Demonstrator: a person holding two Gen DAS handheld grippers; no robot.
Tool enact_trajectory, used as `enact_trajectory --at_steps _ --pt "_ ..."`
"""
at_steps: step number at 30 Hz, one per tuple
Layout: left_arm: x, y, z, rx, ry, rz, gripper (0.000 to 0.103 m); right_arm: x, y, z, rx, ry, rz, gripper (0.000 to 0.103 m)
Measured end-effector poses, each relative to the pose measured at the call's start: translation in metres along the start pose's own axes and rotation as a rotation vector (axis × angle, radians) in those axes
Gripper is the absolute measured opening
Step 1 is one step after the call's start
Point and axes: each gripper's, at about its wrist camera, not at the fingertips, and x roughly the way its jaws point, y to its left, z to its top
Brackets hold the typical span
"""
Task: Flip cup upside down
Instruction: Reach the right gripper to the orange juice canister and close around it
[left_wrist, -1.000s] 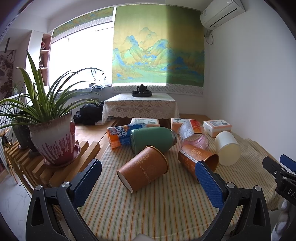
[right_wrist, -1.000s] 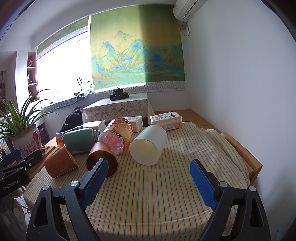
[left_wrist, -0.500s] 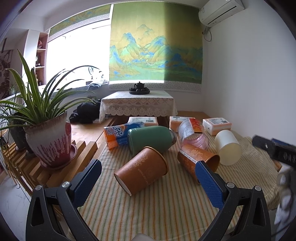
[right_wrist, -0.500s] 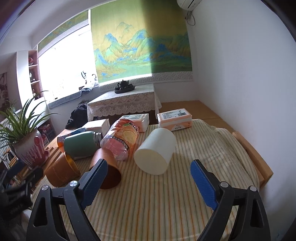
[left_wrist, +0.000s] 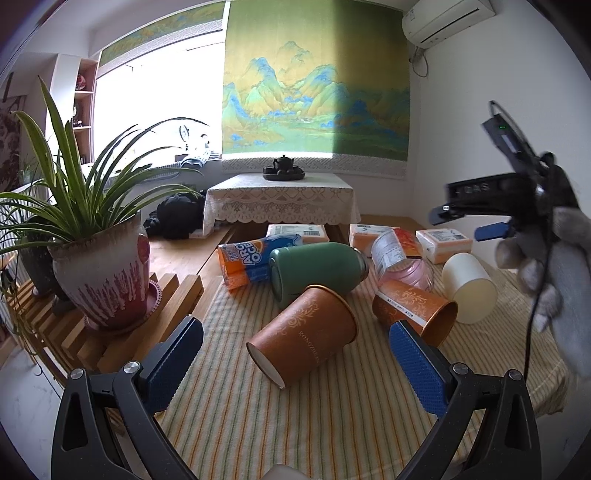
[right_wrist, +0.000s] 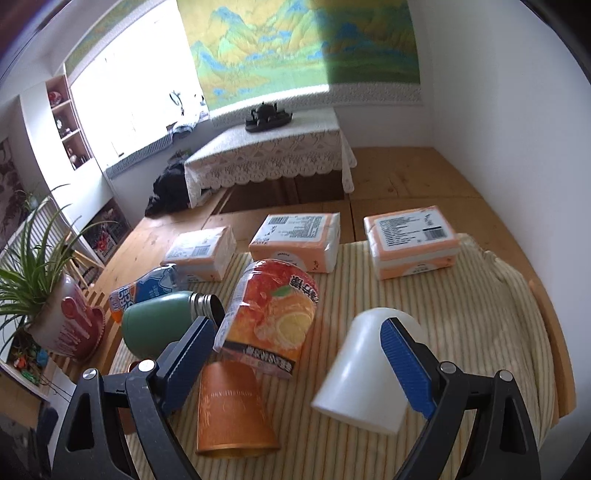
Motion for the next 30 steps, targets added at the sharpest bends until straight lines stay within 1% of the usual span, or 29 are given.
enact_trajectory --at_steps 4,6,9,11,18,20,24,30 --pt "0.001 0.004 -0.001 -0.01 0.001 0.003 0.102 0.026 -0.002 0.015 0.063 0.093 0.033 0.089" --pt "0.002 0.007 0.0 -0.014 0.005 0.004 0.102 0.038 0.0 0.021 0.071 0.129 0.028 0.089" --pt "0.006 0.01 0.002 -0.013 0.015 0.006 0.102 0.052 -0.002 0.026 0.089 0.18 0.031 0.089" --pt "0.011 0.011 0.009 0.002 0.022 -0.003 0.102 0.06 -0.004 0.024 0.108 0.21 0.045 0.089" --pt "0.028 0.009 0.039 0.029 0.037 -0.018 0.102 0.083 -0.008 0.026 0.129 0.264 0.058 0.089" --pt "0.036 0.007 0.044 0.032 0.065 -0.035 0.102 0.088 -0.007 0.027 0.123 0.277 0.05 0.089" --pt "0.05 0.004 0.049 0.041 0.115 -0.068 0.102 0.099 -0.002 0.032 0.106 0.301 0.046 0.089" --pt "0.062 0.002 0.046 0.036 0.138 -0.077 0.102 0.112 0.004 0.04 0.084 0.344 0.056 0.089"
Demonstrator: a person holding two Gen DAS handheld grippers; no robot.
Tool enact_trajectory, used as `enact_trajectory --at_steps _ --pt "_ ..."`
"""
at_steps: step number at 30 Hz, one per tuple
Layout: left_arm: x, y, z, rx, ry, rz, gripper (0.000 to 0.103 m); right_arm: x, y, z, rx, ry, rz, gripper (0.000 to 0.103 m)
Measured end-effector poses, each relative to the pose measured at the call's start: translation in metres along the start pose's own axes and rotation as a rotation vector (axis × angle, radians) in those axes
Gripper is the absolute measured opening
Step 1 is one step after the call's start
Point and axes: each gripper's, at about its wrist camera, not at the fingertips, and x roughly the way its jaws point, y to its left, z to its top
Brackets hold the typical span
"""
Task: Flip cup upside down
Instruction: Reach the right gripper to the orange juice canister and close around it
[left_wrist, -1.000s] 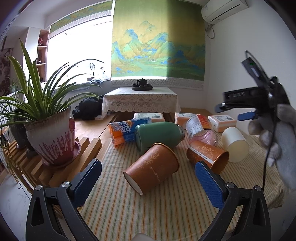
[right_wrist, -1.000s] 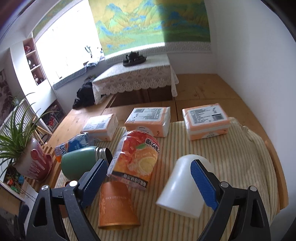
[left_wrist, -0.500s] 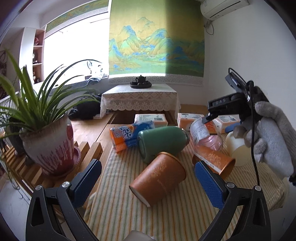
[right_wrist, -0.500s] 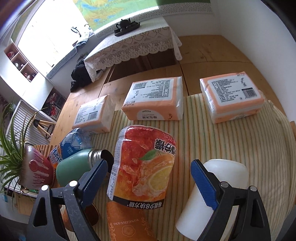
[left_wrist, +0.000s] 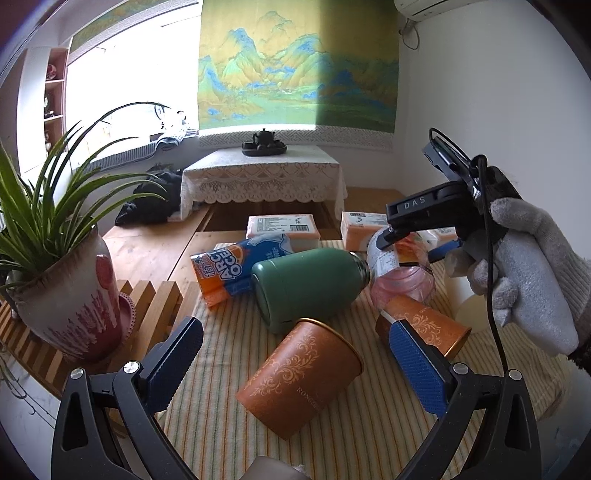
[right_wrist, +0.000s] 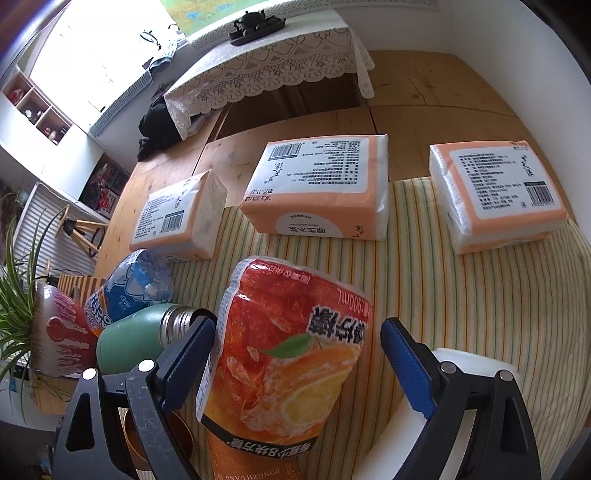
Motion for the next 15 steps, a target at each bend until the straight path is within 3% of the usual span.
enact_trajectory --at_steps 9,15 --pt "0.005 0.002 0.002 0.005 0.001 0.001 0.102 0.007 0.004 0.006 -0.014 0.045 0.012 0.089" --pt "0.003 0.003 0.001 0.012 -0.017 0.01 0.102 -0.002 -0.005 0.008 0.055 0.034 -0.017 0.089"
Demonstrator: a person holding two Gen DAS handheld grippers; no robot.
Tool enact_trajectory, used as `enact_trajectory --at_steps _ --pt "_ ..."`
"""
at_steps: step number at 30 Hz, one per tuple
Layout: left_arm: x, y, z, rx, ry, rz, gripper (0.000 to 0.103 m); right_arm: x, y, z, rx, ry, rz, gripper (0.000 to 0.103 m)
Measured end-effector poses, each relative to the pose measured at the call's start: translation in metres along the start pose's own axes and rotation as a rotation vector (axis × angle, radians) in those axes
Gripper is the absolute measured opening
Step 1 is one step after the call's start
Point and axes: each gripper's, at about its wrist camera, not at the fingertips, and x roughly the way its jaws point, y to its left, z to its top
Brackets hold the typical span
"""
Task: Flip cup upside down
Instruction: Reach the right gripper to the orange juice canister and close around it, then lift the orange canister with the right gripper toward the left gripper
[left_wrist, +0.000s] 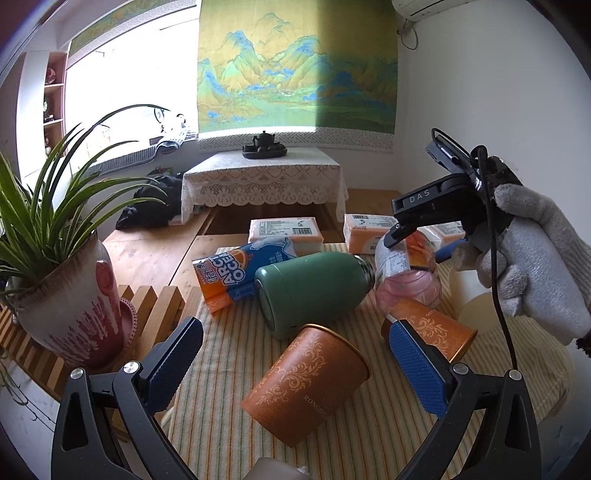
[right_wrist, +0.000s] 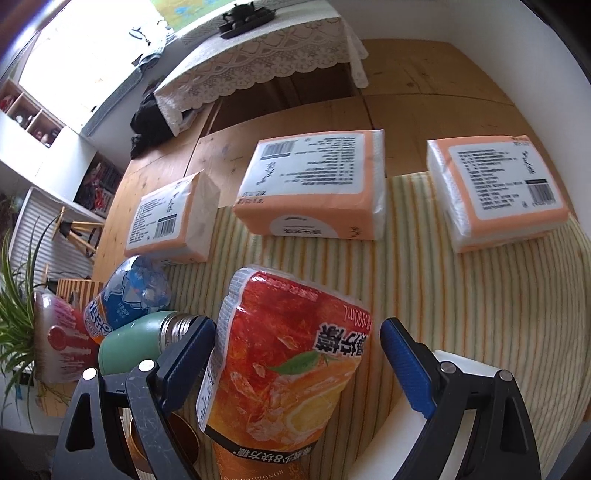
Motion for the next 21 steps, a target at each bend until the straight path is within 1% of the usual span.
enact_trajectory --at_steps 6,11,17,19,21 --pt "0.001 0.002 -0.002 0.003 -0.001 -0.001 0.102 -0.003 -0.005 0.001 0.039 0.042 -0.007 0.089" --pt "0.001 0.002 -0.001 0.002 -0.01 0.008 0.102 0.004 -0.011 0.0 0.09 0.097 0.033 0.089" --pt "0.0 0.001 -0.002 0.015 -0.014 0.025 0.102 0.013 0.007 0.004 0.043 0.104 0.016 0.089" --pt "0.0 0.003 -0.002 0.012 -0.014 0.029 0.102 0.015 0.011 0.005 0.028 0.1 0.005 0.084" --pt "0.001 0.005 -0.002 0.008 -0.014 0.032 0.102 0.016 0.015 0.008 0.007 0.087 -0.003 0.083"
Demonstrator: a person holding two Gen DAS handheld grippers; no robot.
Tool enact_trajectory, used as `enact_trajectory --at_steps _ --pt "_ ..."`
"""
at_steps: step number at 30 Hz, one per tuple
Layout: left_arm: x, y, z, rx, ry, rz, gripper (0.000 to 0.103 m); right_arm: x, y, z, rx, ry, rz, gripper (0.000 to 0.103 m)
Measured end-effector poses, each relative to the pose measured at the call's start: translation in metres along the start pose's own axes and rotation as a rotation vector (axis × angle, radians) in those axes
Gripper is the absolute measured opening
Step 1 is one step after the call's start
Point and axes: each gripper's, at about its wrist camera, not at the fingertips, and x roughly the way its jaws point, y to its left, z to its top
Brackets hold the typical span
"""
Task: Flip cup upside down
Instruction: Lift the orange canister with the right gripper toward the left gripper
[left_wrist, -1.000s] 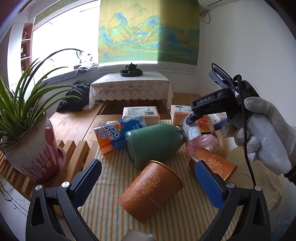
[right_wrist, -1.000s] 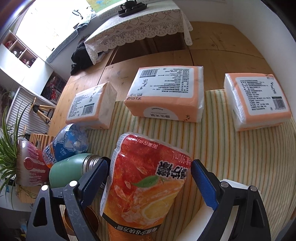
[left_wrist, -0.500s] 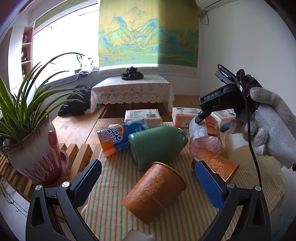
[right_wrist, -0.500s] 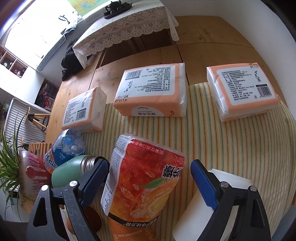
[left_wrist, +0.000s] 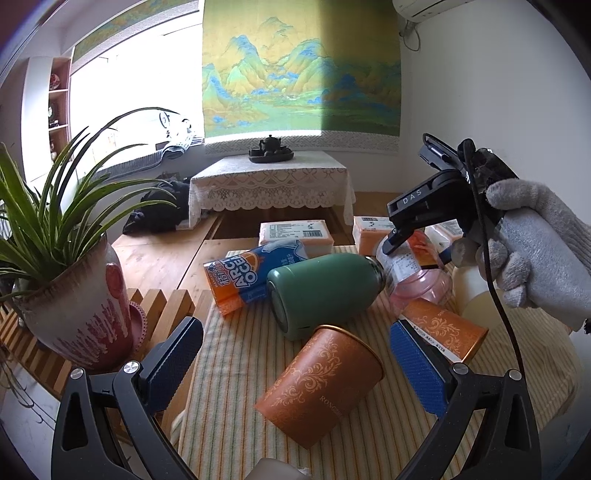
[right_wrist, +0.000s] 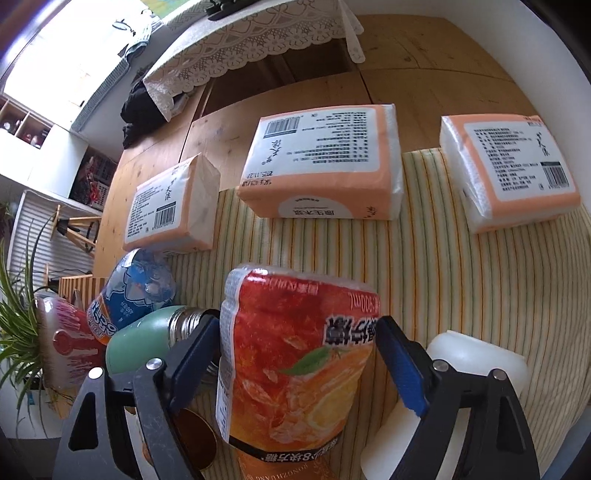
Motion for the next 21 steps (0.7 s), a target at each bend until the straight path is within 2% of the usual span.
enact_trajectory --at_steps 4,10,16,21 --pt "0.001 0.002 0.0 -0.004 0.002 0.002 0.102 -0.001 0.007 0.0 -0.042 -0.016 -0.02 0.082" --pt "0.001 0.002 0.0 -0.009 0.003 -0.003 0.102 -0.023 0.006 -0.004 -0.06 -0.114 -0.009 0.082" --pt "-0.006 0.0 0.0 -0.013 -0.004 0.0 0.102 -0.064 0.005 -0.017 -0.096 -0.294 0.049 0.082" --pt "-0.017 -0.004 0.0 -0.012 -0.014 -0.003 0.102 -0.104 -0.004 -0.043 -0.131 -0.427 0.092 0.082"
